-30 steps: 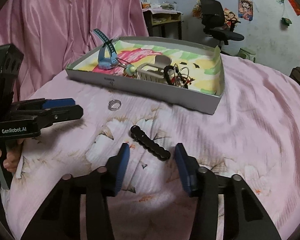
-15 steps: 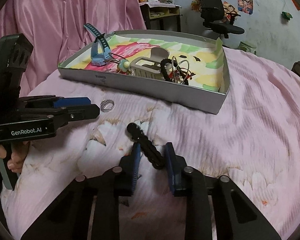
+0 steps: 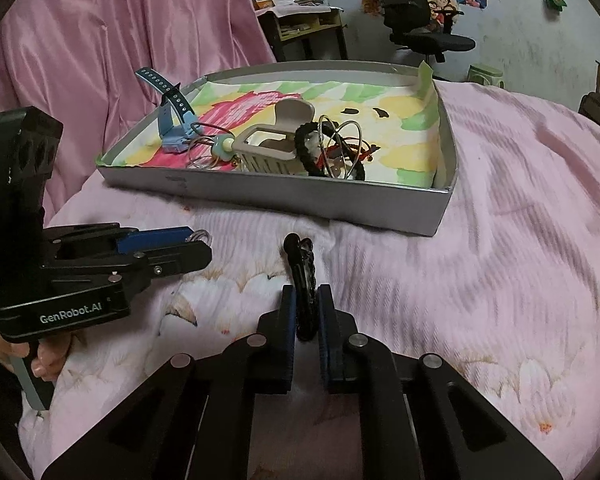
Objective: Organize jewelry
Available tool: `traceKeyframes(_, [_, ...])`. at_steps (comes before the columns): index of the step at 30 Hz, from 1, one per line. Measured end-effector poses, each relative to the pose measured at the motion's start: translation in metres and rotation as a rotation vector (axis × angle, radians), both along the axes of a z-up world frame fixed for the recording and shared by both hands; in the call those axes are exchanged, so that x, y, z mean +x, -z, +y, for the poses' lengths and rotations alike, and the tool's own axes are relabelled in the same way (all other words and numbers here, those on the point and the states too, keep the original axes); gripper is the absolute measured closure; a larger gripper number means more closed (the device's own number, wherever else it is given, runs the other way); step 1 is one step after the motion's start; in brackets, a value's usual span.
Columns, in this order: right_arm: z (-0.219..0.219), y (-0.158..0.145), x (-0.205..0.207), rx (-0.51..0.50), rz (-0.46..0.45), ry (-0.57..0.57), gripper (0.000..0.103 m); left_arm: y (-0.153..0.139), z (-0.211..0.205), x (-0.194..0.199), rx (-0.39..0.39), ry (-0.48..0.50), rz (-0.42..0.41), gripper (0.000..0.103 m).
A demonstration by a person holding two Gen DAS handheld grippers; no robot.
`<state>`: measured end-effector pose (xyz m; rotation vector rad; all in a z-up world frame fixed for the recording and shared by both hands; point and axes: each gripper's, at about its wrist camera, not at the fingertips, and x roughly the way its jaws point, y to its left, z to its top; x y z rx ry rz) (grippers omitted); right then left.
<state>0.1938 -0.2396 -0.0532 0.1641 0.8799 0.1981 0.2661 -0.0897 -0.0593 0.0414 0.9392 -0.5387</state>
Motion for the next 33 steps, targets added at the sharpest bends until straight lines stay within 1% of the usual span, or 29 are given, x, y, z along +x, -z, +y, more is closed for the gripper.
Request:
traceKeyframes(11, [0.0,0.001,0.0,-0.008,-0.007,0.002,0.094,0.001,0.002,-0.001,0.01,-0.001,-0.011,0.083])
traceKeyframes(19, [0.0,0.001,0.0,-0.007,-0.007,0.004,0.094,-0.001,0.001,-0.002,-0.001,0.004,-0.014,0.083])
traceKeyframes(24, [0.001,0.001,-0.001,-0.016,-0.005,0.005,0.094,-0.004,0.003,-0.007,-0.021,0.005,-0.021,0.083])
traceKeyframes(28, [0.002,0.0,-0.002,-0.018,-0.013,0.006,0.094,-0.008,0.008,-0.013,-0.058,-0.001,-0.038,0.083])
traceKeyframes(30, [0.003,-0.002,-0.003,-0.008,-0.026,-0.002,0.099,-0.012,0.012,-0.017,-0.087,-0.004,-0.05,0.083])
traceKeyframes(33, [0.005,-0.006,-0.006,-0.004,-0.049,-0.014,0.099,-0.016,0.016,-0.021,-0.115,-0.008,-0.073,0.083])
